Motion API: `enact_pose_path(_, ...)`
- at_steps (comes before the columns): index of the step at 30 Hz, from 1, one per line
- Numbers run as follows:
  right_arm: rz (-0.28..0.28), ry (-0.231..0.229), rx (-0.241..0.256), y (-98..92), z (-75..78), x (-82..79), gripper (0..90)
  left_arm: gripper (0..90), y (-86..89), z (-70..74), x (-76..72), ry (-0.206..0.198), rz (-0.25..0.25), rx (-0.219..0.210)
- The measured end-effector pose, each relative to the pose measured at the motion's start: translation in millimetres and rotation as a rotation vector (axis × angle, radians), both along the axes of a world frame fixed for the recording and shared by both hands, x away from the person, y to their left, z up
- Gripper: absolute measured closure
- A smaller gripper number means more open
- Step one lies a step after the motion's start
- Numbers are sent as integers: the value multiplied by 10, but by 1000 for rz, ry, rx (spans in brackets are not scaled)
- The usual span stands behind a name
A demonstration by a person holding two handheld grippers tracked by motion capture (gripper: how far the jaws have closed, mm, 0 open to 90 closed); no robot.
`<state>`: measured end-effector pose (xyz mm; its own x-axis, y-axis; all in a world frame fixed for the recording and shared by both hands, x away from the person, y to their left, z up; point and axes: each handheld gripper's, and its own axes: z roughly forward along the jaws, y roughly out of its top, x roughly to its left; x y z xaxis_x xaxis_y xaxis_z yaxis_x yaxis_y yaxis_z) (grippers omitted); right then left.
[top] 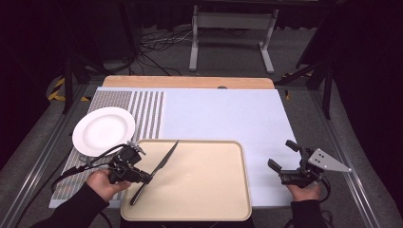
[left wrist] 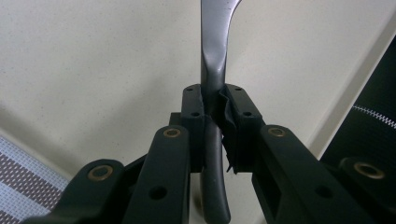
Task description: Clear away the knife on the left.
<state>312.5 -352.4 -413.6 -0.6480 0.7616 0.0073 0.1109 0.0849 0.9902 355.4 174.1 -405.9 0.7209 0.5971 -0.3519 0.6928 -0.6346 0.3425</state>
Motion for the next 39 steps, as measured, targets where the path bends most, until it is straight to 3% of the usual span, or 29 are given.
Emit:
enact_pose_path(7, 0, 3, -2, -6, 1, -2, 1, 801, -27, -96, 8, 35, -1, 17)
enact_pose_path(11, 1, 6, 1, -6, -3, 1, 1, 800, -31, -114, 17, 36, -1, 10)
enact_pose_path(14, 0, 3, -2, -7, 0, 1, 2, 799, -4, -172, 50, 65, 13, 1)
enact_pose_path(26, 1, 7, 1, -10, -3, 2, 2, 793, -37, -259, 51, 70, 6, 48)
enact_pose_path(31, 0, 5, 2, -13, -3, 3, 2, 770, -25, -207, 64, 38, -5, 37)
enact_pose_path(32, 1, 5, 3, -13, -3, 3, 2, 640, -26, -190, 64, 28, -8, 28)
enact_pose_path(34, 1, 5, 3, -13, -3, 4, 2, 585, -25, -144, 59, 1, -32, -2)
enact_pose_path(37, 0, 4, 4, -13, -4, 4, 2, 539, -31, -30, 50, -80, -80, -65)
enact_pose_path(38, 0, 4, 4, -13, -4, 4, 2, 535, -31, -30, 50, -80, -80, -65)
enact_pose_path(39, 0, 5, 3, -13, -4, 4, 2, 535, -30, 21, 53, -122, -90, -104)
